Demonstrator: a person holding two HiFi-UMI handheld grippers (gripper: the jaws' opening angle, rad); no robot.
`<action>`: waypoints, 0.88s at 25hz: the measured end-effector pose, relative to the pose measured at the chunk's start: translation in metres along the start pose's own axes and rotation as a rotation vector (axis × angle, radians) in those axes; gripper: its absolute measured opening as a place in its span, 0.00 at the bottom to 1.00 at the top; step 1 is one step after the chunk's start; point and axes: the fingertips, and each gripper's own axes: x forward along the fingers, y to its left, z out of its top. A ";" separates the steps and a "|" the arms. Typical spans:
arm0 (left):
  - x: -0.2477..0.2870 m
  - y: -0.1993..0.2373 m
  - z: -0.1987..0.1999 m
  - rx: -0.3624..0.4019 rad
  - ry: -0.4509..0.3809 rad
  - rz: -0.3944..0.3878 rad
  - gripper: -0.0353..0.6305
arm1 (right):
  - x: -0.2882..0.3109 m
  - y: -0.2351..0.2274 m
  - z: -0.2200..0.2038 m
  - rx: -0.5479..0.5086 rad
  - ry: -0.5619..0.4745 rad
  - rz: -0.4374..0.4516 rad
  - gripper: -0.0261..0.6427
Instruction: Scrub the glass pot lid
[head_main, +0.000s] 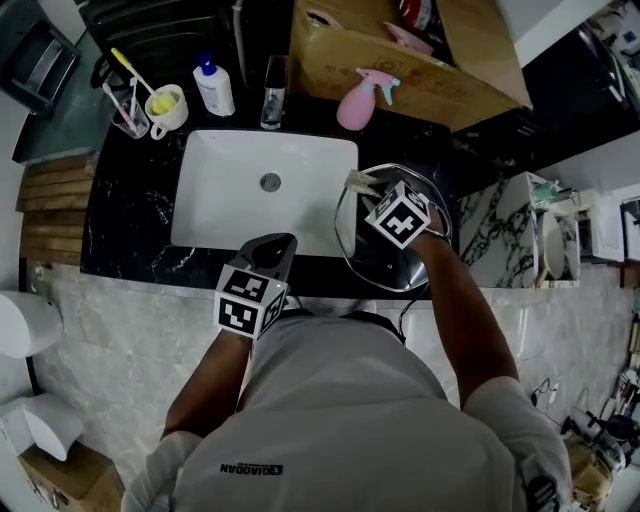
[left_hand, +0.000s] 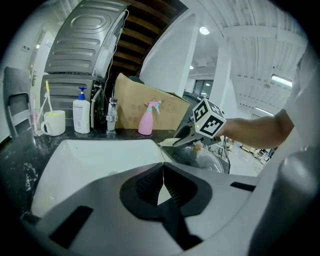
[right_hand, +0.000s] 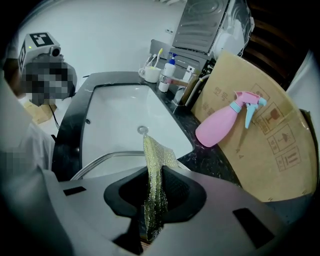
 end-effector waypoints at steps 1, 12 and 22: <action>-0.001 0.001 -0.001 -0.001 0.000 0.000 0.08 | 0.000 0.003 0.002 -0.004 -0.001 0.002 0.18; 0.000 0.008 -0.005 -0.021 -0.013 0.001 0.08 | 0.002 0.037 0.010 -0.124 0.019 0.003 0.18; 0.002 -0.004 -0.008 -0.007 -0.006 -0.022 0.08 | 0.000 0.070 0.007 -0.286 0.013 -0.024 0.18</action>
